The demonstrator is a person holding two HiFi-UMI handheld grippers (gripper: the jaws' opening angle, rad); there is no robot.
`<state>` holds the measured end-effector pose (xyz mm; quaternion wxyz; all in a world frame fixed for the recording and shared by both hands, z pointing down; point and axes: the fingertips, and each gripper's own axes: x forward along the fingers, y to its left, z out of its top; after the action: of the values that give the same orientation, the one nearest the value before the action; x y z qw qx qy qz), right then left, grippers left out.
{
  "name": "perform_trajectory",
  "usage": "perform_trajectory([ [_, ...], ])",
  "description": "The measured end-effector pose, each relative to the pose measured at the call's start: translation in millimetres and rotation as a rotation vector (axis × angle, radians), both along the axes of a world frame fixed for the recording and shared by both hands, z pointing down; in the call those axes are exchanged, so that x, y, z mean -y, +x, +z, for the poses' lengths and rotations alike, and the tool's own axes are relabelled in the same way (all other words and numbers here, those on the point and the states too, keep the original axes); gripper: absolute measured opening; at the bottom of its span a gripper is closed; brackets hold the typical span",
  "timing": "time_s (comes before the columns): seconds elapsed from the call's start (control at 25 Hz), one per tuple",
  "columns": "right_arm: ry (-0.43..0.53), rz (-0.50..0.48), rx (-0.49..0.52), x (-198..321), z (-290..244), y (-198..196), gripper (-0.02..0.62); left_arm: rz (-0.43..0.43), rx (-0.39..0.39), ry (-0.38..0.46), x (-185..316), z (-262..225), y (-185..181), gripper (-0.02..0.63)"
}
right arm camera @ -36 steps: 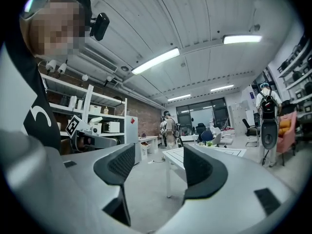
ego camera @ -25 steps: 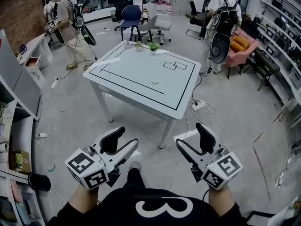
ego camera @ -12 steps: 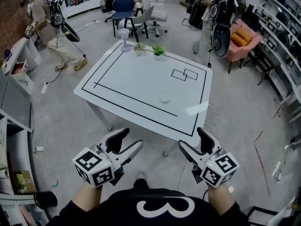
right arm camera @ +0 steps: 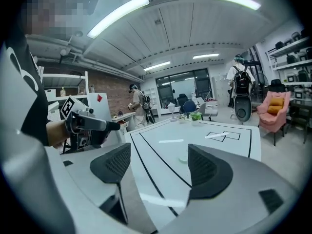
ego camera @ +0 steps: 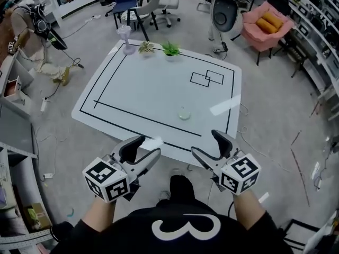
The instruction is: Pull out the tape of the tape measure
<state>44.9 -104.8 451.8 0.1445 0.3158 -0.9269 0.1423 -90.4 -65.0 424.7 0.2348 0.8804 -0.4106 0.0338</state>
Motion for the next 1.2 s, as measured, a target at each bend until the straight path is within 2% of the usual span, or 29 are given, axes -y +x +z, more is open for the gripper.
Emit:
perform_trajectory([
  [0.32,-0.030,-0.131,-0.113,78.1,45.3,-19.1,0.350,-0.050,0.045,-0.021,79.0,10.6,-2.8,0.247],
  [0.6,-0.067,-0.223,-0.233,113.8,95.6,-33.0,0.350,-0.106,0.063,-0.047,121.7,27.5,-8.8,0.247],
  [0.88,-0.122,-0.207,-0.284,131.3,125.5,-46.2,0.350,-0.102,0.067,-0.092,138.9,41.8,-21.8,0.247],
  [1.2,-0.160,-0.142,-0.357,143.7,150.9,-55.5,0.350,-0.049,0.086,-0.115,154.5,45.6,-46.9,0.247],
])
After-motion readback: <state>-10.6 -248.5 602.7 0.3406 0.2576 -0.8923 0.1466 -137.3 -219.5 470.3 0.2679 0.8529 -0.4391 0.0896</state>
